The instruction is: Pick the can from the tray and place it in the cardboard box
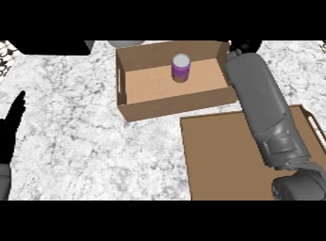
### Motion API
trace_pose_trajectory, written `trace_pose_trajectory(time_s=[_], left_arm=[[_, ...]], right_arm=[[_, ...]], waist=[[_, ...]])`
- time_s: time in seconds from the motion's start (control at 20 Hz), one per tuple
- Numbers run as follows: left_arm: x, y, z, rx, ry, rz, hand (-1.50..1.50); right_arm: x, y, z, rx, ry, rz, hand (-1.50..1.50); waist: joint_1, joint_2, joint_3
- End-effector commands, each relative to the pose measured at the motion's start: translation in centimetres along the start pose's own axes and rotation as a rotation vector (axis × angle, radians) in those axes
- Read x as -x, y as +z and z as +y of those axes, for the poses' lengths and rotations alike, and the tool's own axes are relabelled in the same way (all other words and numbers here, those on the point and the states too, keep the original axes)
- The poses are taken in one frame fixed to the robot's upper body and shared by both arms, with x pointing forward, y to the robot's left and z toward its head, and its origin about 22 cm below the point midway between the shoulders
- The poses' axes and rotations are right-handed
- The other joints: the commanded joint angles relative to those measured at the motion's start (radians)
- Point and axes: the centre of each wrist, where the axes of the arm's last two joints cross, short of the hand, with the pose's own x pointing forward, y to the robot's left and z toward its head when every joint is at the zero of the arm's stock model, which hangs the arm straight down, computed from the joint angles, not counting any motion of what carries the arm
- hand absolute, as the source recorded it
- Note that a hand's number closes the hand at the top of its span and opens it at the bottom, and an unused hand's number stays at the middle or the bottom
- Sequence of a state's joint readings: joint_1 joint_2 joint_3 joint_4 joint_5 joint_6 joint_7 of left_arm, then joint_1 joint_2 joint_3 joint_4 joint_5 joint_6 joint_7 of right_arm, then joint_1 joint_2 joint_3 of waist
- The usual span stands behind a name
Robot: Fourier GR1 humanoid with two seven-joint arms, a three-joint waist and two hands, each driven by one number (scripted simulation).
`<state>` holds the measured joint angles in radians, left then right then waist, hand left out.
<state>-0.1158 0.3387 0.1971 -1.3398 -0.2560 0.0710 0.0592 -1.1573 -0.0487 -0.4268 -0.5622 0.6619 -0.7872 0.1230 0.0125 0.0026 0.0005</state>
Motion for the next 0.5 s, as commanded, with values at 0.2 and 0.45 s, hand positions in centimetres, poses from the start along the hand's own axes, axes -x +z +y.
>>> trace_pose_trajectory(time_s=[0.2,0.45], left_arm=[[-0.3,0.5,0.8,-0.019,-0.004,0.031,0.00],[2.0,1.6,1.6,-0.031,-0.010,0.052,0.00]], right_arm=[[6.5,0.3,-5.9,0.044,-0.014,0.045,-1.50],[8.5,1.2,-12.0,0.018,0.033,0.033,-1.50]], waist=[[-0.044,-0.016,0.000],[-0.061,-0.021,-0.001]])
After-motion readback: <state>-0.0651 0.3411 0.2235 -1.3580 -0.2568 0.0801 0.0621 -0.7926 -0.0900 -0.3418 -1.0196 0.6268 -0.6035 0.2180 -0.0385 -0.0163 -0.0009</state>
